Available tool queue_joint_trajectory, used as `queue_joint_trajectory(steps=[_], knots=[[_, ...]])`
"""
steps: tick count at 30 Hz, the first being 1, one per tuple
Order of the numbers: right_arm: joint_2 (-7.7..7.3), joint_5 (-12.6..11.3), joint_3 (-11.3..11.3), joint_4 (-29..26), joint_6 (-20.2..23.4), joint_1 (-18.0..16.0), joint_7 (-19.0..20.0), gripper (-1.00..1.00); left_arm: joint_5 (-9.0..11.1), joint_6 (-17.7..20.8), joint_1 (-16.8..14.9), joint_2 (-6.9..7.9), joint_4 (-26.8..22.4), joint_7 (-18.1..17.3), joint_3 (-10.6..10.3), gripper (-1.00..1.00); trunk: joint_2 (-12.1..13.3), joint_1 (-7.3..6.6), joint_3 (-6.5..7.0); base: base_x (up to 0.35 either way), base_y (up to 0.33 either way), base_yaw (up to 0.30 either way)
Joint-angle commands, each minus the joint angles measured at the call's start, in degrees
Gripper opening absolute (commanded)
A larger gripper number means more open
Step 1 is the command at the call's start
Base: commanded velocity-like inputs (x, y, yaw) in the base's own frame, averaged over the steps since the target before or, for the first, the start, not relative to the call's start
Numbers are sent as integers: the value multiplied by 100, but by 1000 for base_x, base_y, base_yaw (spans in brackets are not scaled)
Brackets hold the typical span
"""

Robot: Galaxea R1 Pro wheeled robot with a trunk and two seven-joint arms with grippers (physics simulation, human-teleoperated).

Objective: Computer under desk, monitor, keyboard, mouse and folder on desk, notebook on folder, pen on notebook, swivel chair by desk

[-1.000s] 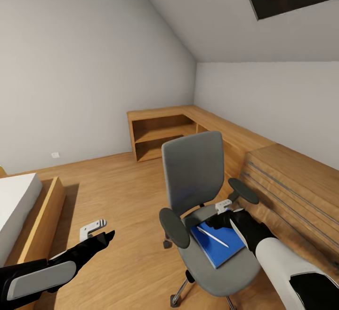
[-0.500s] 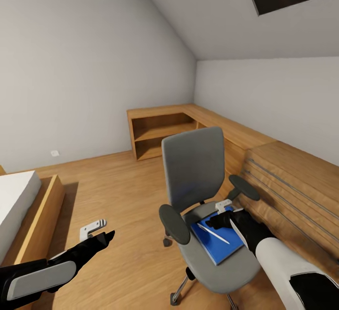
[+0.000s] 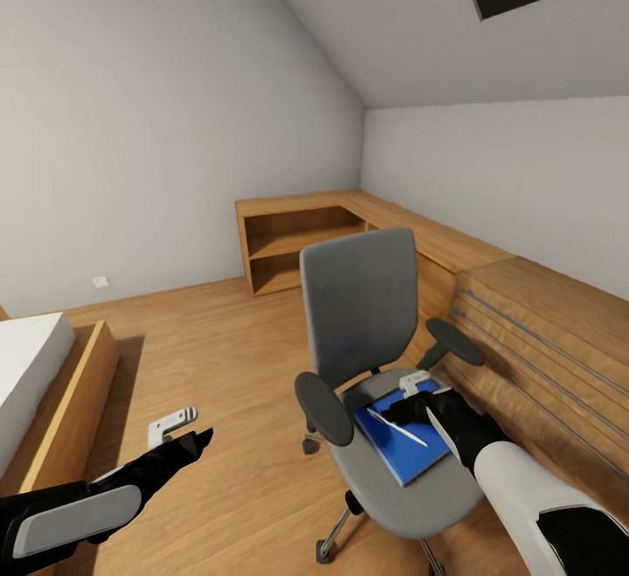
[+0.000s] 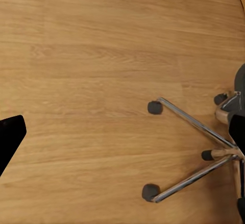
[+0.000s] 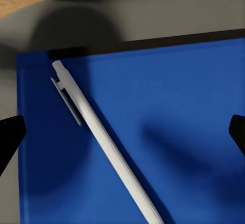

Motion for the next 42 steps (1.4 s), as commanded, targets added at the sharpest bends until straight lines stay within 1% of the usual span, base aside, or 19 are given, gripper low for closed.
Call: queue_joint_trajectory(steps=[1,9,42], knots=[[-3,61,8,-14,23,-2,36,100,28,-34,-14,2,-8,7,-20,100,-45,22,-24,0,0,0],[-3,61,8,-9,23,-3,36,100,29,-35,-14,2,-8,8,-20,100,-366,198,-168,0,0,0],[-1,61,8,-12,29,-3,36,100,31,-34,-14,2,-8,8,-20,100,-366,198,-168,0,0,0]])
